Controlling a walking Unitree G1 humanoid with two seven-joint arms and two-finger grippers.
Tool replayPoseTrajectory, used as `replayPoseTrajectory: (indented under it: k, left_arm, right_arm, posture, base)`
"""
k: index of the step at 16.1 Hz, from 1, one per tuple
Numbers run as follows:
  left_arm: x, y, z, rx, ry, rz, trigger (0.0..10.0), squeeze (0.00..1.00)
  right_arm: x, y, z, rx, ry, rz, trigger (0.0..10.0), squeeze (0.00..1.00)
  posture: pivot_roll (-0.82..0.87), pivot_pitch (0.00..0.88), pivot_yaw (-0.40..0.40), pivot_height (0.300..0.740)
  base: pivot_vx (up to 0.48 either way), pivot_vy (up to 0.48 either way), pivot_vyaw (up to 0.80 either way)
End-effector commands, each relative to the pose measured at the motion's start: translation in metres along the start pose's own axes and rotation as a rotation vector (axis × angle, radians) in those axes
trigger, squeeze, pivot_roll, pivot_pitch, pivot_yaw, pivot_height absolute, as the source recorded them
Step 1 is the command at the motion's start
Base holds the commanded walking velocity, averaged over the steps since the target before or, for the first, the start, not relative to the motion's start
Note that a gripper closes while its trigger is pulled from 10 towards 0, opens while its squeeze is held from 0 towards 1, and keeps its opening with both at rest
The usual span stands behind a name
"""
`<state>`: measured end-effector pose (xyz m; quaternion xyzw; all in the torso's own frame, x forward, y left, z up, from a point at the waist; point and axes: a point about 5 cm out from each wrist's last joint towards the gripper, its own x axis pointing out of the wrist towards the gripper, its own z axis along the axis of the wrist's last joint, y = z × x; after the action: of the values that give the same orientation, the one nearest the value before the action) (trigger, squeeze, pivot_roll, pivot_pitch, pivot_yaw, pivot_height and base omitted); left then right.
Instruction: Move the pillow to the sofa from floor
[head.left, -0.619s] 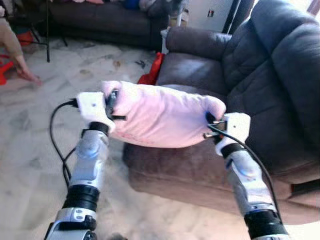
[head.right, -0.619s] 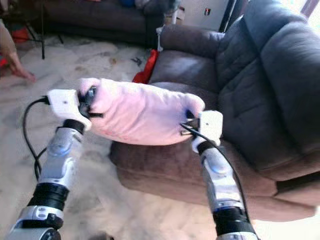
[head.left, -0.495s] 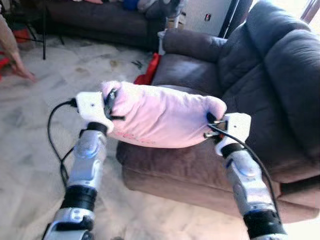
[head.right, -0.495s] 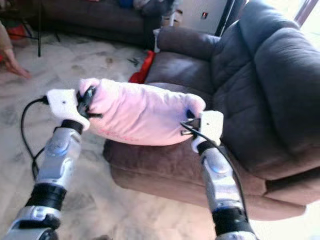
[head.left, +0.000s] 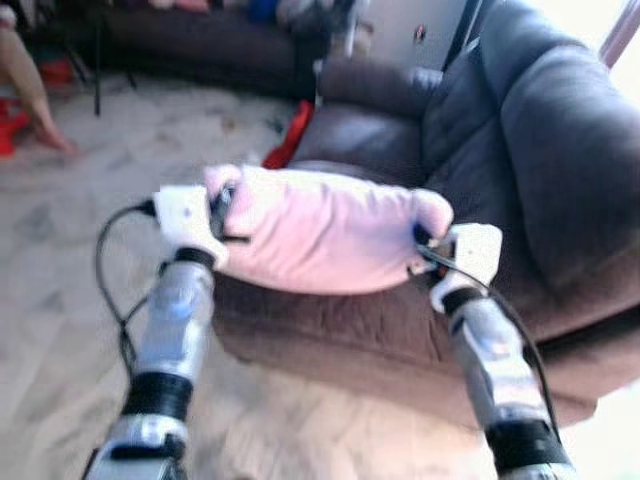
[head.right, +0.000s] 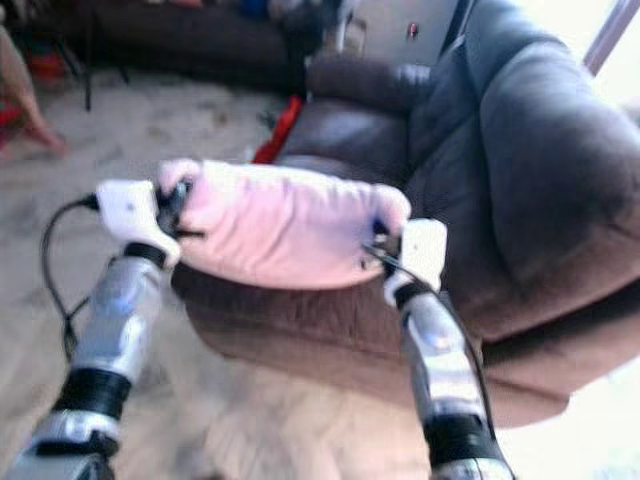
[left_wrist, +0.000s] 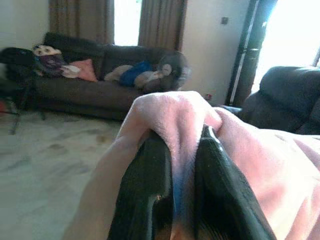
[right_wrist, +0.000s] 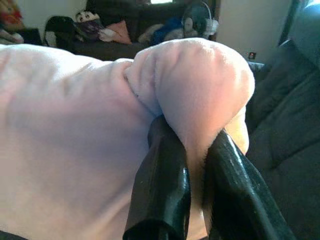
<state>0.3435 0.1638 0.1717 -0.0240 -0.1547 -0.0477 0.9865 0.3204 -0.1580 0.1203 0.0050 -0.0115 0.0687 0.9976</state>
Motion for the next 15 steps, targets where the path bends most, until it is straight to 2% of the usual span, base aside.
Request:
replayPoseTrajectory:
  k: [1, 6, 13, 15]
  left_arm:
    - [0.0030, -0.0164, -0.0024, 0.002, 0.015, -0.070, 10.0, 0.00]
    - [0.0017, -0.0217, -0.0021, -0.031, 0.011, -0.091, 10.0, 0.00]
    - [0.0021, -0.0168, 0.0002, -0.044, -0.001, -0.071, 10.0, 0.00]
    - [0.0019, -0.0167, -0.0001, -0.047, 0.000, -0.069, 10.0, 0.00]
  right_arm:
    - [0.0020, -0.0046, 0.0167, -0.012, -0.080, -0.014, 10.0, 0.00]
    - [0.0024, -0.0046, 0.0176, -0.010, -0.082, -0.014, 10.0, 0.00]
    - [0.0017, -0.0063, 0.0185, 0.008, -0.090, -0.030, 10.0, 0.00]
    - [0.0024, -0.0059, 0.0182, 0.031, -0.084, -0.029, 10.0, 0.00]
  posture:
    - [0.01, 0.000, -0.084, 0.740]
    - [0.01, 0.000, -0.087, 0.740]
    - [0.01, 0.000, -0.087, 0.740]
    - [0.01, 0.000, -0.087, 0.740]
  base:
    - [0.000, 0.000, 0.00]
    - [0.000, 0.000, 0.00]
    - [0.000, 0.000, 0.00]
    - [0.287, 0.000, -0.62]
